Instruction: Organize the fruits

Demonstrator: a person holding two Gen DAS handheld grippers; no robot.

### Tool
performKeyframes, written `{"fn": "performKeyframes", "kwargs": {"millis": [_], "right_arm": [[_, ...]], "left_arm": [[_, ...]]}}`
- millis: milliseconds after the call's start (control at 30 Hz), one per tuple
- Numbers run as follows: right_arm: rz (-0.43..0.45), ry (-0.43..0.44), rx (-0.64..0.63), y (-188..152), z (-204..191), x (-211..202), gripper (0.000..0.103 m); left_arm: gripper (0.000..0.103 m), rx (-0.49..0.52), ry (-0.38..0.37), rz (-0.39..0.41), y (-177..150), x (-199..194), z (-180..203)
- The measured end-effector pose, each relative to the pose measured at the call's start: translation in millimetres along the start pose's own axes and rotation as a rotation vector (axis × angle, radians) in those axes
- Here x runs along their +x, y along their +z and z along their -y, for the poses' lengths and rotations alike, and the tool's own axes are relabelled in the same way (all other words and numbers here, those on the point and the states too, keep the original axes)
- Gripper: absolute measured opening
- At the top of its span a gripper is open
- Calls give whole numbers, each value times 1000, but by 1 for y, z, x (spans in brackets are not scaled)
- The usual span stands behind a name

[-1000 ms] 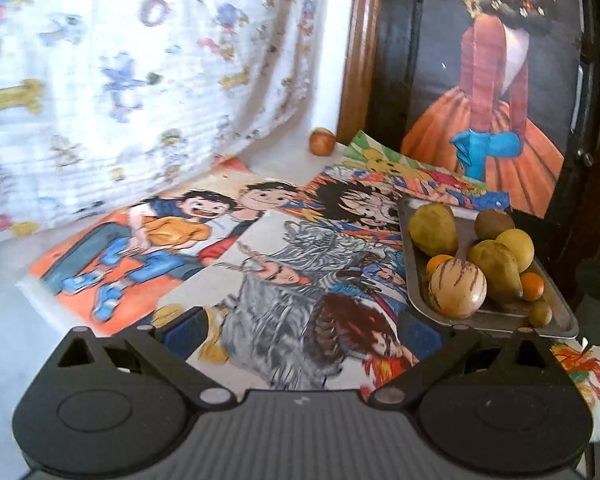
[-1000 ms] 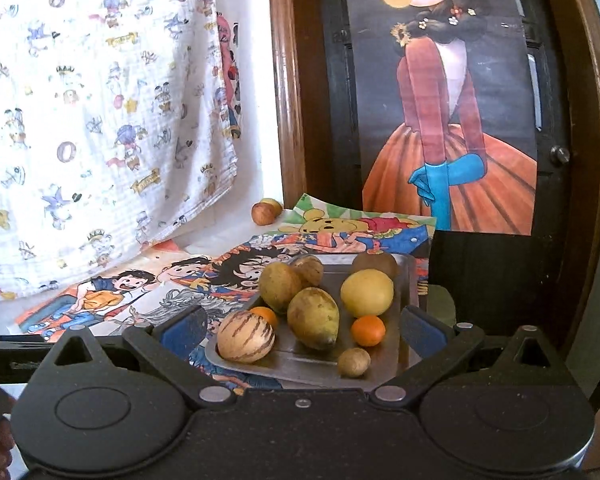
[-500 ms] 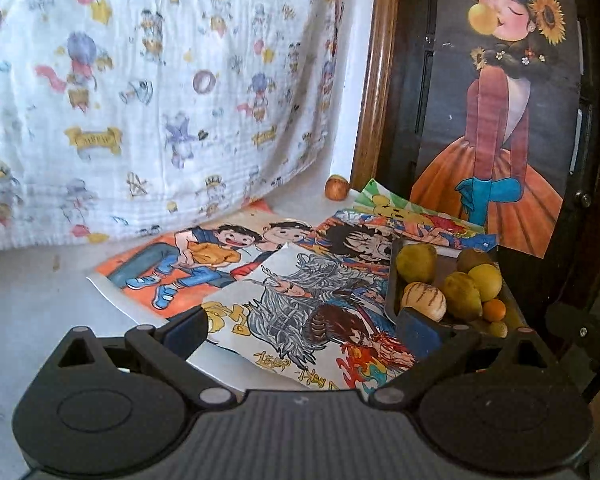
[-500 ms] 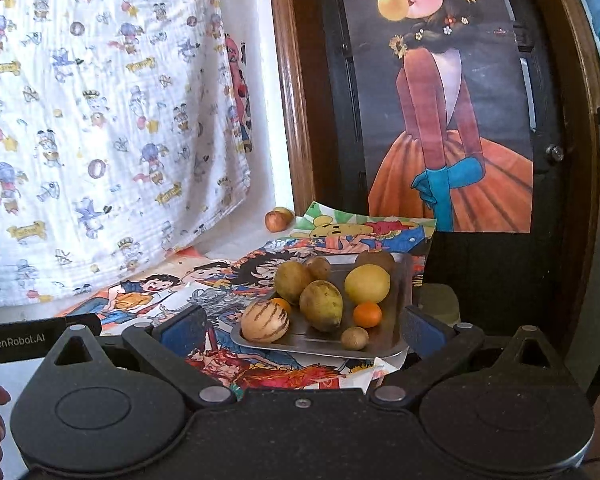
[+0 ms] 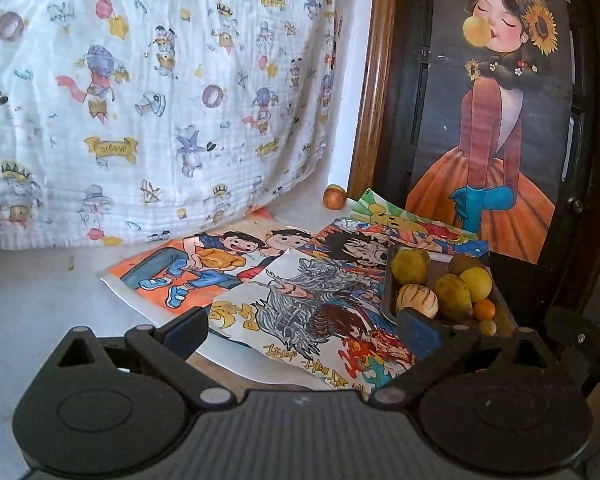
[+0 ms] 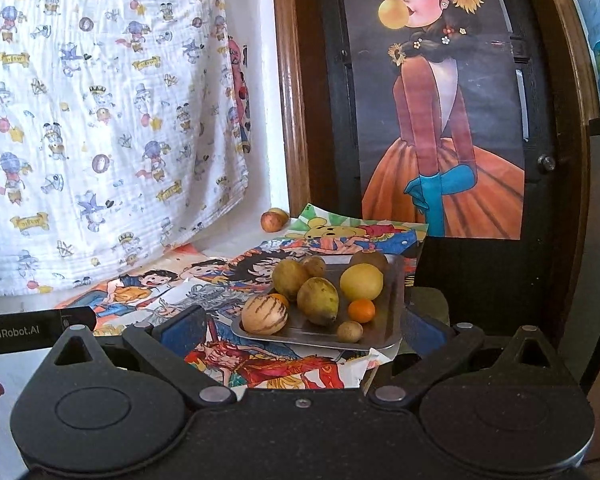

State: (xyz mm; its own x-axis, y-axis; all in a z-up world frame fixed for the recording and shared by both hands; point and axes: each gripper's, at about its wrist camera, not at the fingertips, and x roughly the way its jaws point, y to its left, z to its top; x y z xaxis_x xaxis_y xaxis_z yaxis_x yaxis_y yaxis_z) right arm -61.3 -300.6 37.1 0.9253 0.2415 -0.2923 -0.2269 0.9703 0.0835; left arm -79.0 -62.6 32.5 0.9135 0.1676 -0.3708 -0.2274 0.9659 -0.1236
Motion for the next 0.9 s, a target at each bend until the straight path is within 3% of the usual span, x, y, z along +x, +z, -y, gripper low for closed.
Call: {"fn": "performKeyframes", "kwargs": {"millis": [900], "right_arm": [[-36, -19, -19, -18, -10, 48, 102]], "left_arm": [[103, -20, -44, -99, -18, 62, -17]]}}
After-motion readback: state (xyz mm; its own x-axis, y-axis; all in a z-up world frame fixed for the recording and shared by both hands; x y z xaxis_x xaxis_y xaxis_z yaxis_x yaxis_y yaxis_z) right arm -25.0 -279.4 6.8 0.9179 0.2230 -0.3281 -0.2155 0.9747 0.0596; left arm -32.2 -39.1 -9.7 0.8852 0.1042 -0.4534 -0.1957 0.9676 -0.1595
